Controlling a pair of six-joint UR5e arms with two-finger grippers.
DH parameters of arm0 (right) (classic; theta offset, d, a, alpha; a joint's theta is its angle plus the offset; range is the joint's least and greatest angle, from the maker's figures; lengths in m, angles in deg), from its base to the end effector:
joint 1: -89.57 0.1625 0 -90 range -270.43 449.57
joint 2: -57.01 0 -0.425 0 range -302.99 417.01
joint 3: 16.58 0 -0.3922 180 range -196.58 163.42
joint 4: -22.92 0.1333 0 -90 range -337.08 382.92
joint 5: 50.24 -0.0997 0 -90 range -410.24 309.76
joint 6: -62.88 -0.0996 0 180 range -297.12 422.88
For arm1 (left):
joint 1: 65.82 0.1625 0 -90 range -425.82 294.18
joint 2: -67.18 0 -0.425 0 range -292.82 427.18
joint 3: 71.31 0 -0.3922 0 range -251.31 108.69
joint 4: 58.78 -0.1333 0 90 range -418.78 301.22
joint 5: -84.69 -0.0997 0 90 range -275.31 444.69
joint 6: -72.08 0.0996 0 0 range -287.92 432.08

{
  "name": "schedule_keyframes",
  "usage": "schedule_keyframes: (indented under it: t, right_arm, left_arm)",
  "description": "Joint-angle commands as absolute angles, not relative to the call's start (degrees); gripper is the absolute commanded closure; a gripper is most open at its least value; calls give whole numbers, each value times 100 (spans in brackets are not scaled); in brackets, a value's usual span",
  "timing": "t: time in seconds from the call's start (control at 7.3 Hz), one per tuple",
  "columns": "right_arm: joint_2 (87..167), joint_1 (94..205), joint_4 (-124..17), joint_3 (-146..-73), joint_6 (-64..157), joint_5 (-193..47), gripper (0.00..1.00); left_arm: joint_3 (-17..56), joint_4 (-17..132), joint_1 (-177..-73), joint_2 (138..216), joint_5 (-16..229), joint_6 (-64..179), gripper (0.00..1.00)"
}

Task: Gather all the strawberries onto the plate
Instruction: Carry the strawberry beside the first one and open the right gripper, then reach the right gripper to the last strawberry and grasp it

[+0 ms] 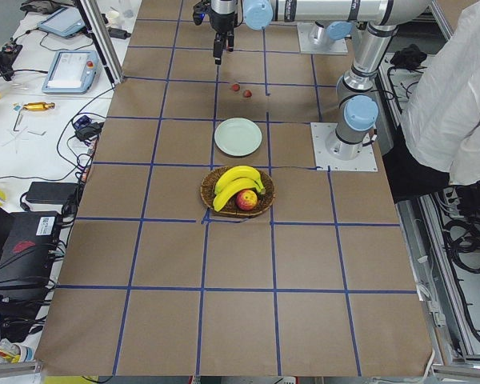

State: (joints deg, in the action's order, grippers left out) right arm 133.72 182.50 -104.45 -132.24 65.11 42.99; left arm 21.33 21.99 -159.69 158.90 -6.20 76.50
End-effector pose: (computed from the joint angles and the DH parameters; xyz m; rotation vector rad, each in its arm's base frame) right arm 0.1531 -0.4925 0.2274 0.1401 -3.0816 -0.0420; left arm -0.1660 -0.5016 0.4667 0.2247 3.1148 -0.1327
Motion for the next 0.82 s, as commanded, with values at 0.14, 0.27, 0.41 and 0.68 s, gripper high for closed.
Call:
schedule_keyframes:
  t: [0.14, 0.27, 0.41, 0.68]
  right_arm:
    - [13375, 17693, -10593, -13646, 7080, 4154, 0]
    - [13287, 17693, -10611, -13585, 7097, 3882, 0]
    - [13130, 17693, -10741, -13515, 7106, 3871, 0]
    - [12927, 17693, -11006, -13497, 7088, 3897, 1]
  left_arm:
    - [2133, 2199, -15969, 15876, -627, 7656, 0]
    - [2133, 2199, -15969, 15876, -627, 7656, 0]
    - [2133, 2199, -15969, 15876, -627, 7656, 0]
    - [2133, 2199, -15969, 15876, -627, 7656, 0]
